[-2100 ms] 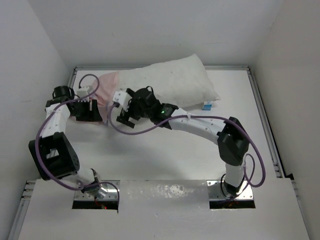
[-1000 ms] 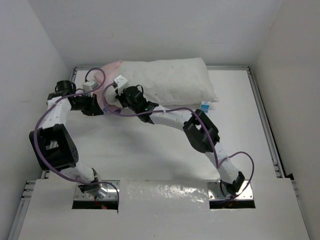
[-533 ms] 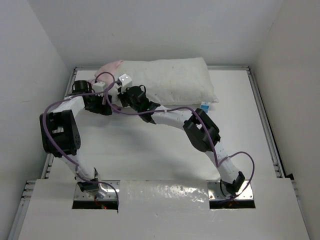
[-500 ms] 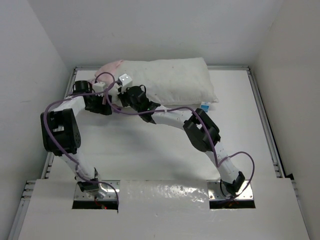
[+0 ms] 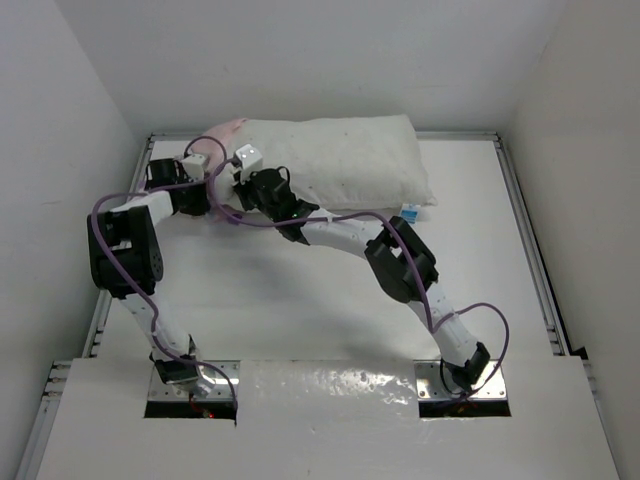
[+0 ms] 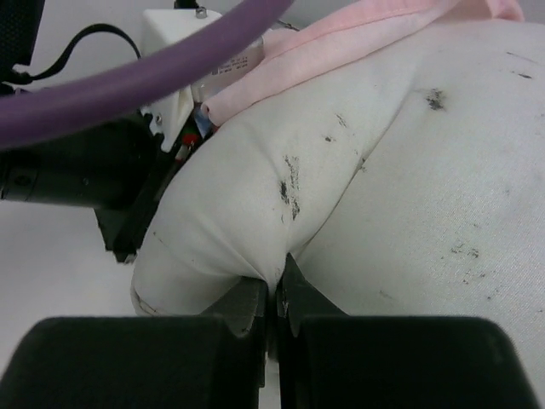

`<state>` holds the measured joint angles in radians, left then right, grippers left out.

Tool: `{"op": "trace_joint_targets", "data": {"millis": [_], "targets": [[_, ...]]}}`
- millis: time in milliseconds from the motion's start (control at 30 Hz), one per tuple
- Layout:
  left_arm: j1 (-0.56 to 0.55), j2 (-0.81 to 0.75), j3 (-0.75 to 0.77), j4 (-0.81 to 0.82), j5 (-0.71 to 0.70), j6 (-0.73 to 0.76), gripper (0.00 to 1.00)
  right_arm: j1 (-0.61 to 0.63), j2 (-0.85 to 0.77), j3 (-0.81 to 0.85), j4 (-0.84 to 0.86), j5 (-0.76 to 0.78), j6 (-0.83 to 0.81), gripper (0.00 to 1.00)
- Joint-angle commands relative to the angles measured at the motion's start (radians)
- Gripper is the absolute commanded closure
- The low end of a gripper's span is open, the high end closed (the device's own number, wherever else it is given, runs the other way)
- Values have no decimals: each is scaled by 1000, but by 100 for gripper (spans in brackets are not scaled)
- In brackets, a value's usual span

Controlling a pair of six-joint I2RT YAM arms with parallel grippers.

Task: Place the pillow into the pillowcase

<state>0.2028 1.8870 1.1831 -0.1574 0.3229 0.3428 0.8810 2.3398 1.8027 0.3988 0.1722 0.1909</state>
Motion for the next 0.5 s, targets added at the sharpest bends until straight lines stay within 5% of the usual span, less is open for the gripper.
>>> {"op": "trace_joint_targets", "data": {"millis": [0,167,367,467], "targets": [[30,-25,41,-40,230,77,100,1,27,89,46,-7,15,100],[125,-106,113,-337,455,227,100,1,47,142,103,-8,70,100],[129,-154,239,-879,594,736,100,1,85,182,185,61,214,100],[127,-164,265,-998,640,797,100,1,98,179,180,79,255,100]]}}
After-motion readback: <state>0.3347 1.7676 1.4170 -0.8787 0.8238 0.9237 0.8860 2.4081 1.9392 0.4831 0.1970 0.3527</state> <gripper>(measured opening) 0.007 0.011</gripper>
